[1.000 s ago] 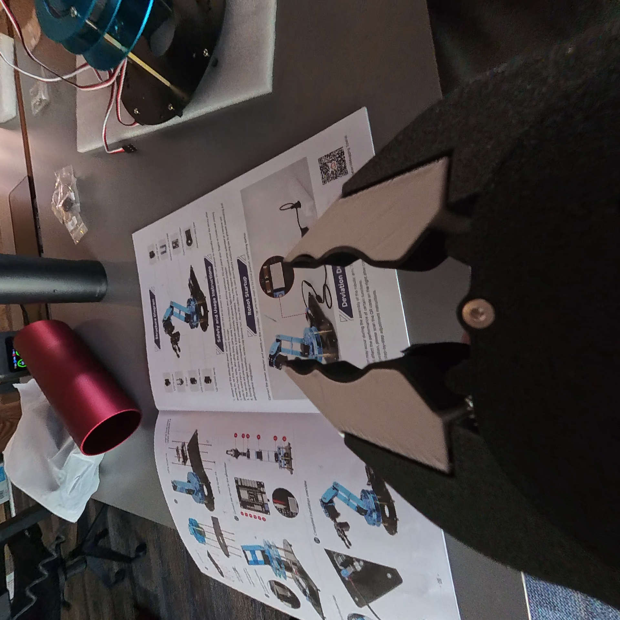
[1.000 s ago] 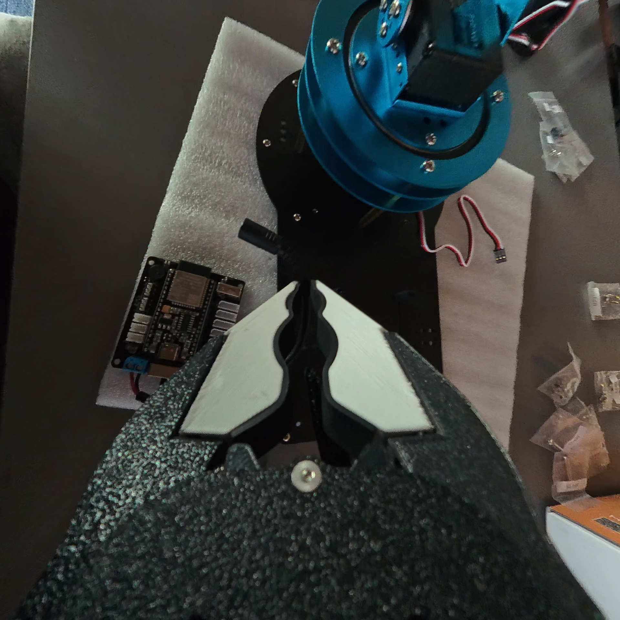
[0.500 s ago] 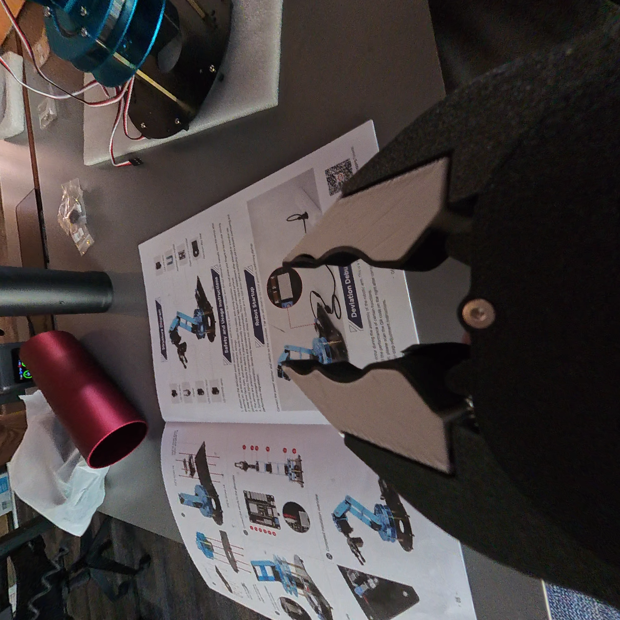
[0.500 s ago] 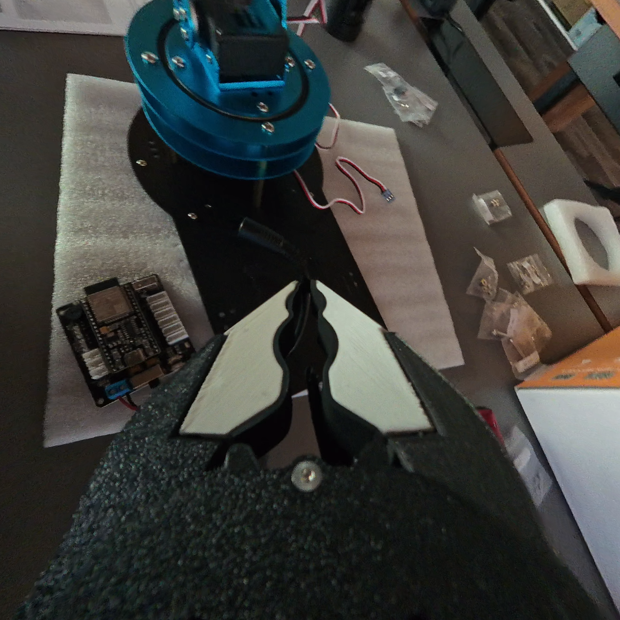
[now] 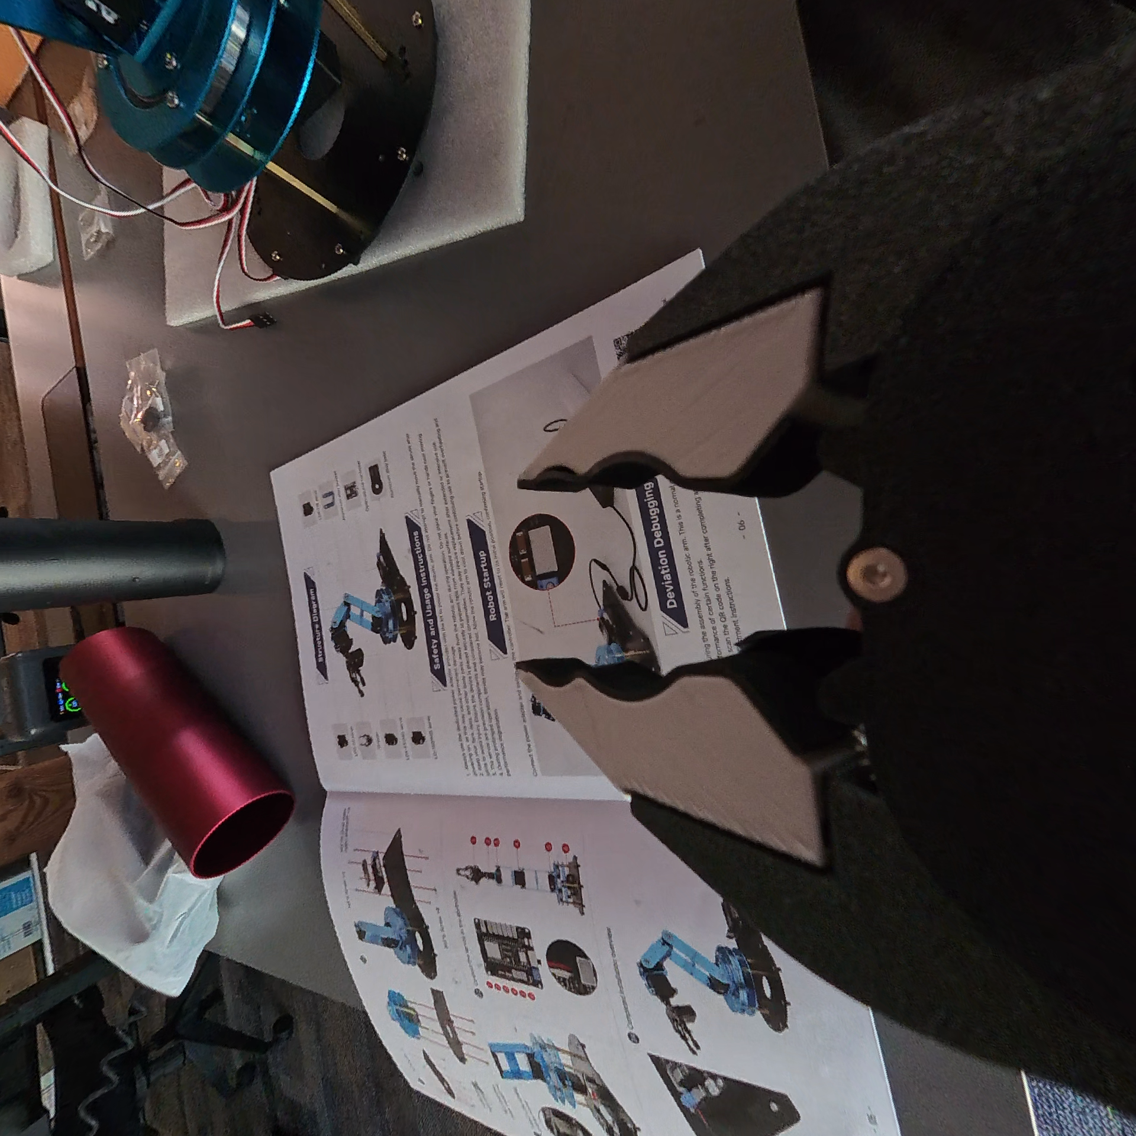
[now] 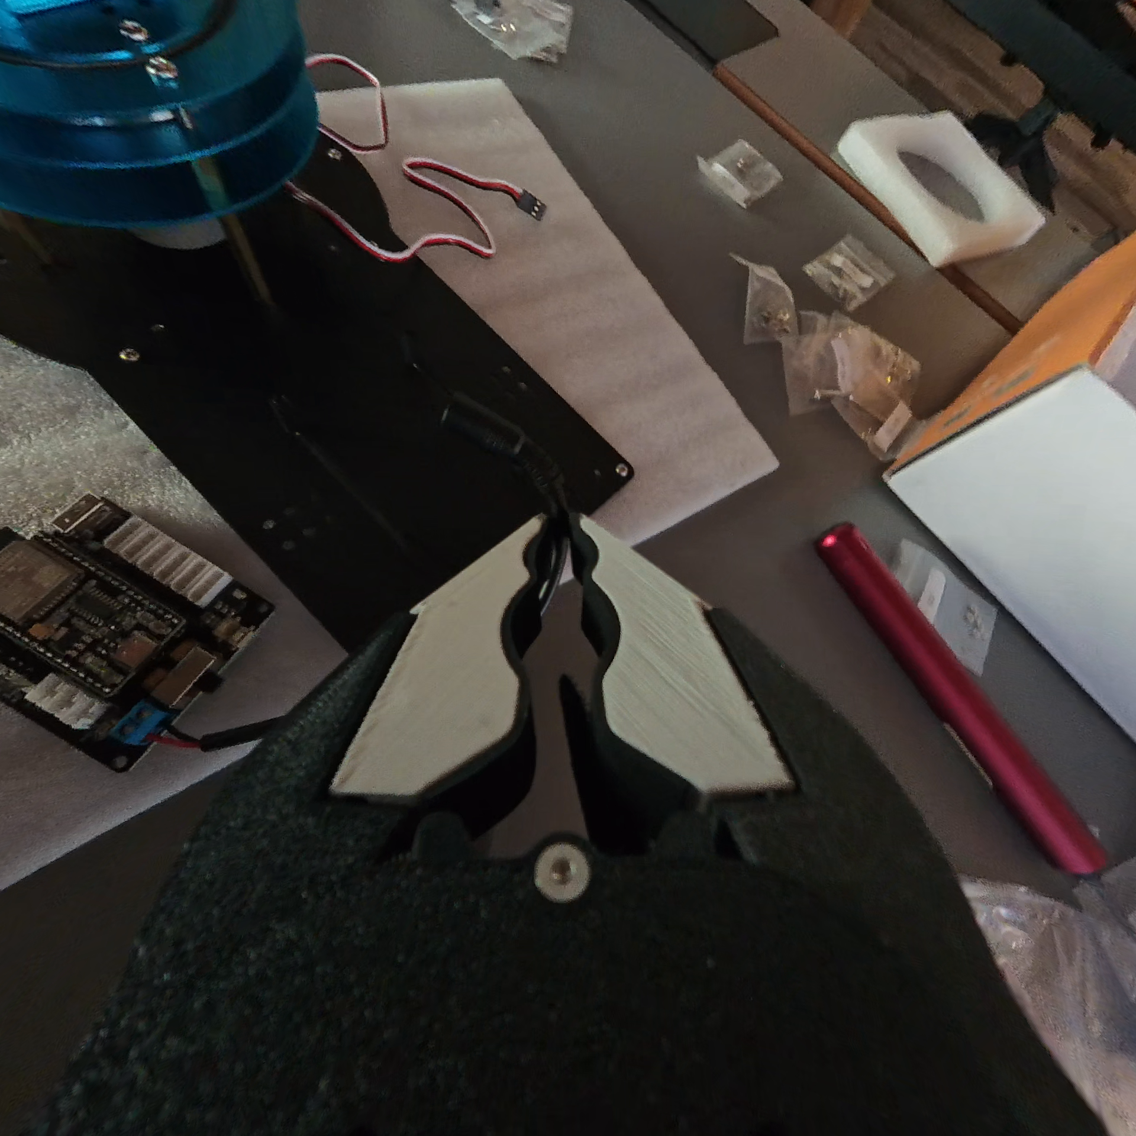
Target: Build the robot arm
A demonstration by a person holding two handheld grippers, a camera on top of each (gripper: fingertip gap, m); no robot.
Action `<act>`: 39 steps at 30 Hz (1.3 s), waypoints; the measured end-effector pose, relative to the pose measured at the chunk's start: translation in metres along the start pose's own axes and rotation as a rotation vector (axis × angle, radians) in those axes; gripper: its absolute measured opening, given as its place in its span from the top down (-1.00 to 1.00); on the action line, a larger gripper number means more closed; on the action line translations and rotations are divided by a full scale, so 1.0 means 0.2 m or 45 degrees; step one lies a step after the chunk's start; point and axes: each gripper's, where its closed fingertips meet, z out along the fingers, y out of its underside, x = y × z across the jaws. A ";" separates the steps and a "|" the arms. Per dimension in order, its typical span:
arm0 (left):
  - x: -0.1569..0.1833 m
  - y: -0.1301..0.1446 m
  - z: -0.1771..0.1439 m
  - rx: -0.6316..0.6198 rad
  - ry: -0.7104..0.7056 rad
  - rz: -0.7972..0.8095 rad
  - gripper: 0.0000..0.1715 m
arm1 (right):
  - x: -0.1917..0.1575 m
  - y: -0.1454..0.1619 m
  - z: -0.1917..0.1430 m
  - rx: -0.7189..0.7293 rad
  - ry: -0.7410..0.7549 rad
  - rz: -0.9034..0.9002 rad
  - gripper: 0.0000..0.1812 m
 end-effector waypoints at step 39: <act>0.55 -0.09 -0.10 0.043 0.244 0.184 0.37 | 0.04 0.11 -0.20 0.025 -0.048 0.127 0.74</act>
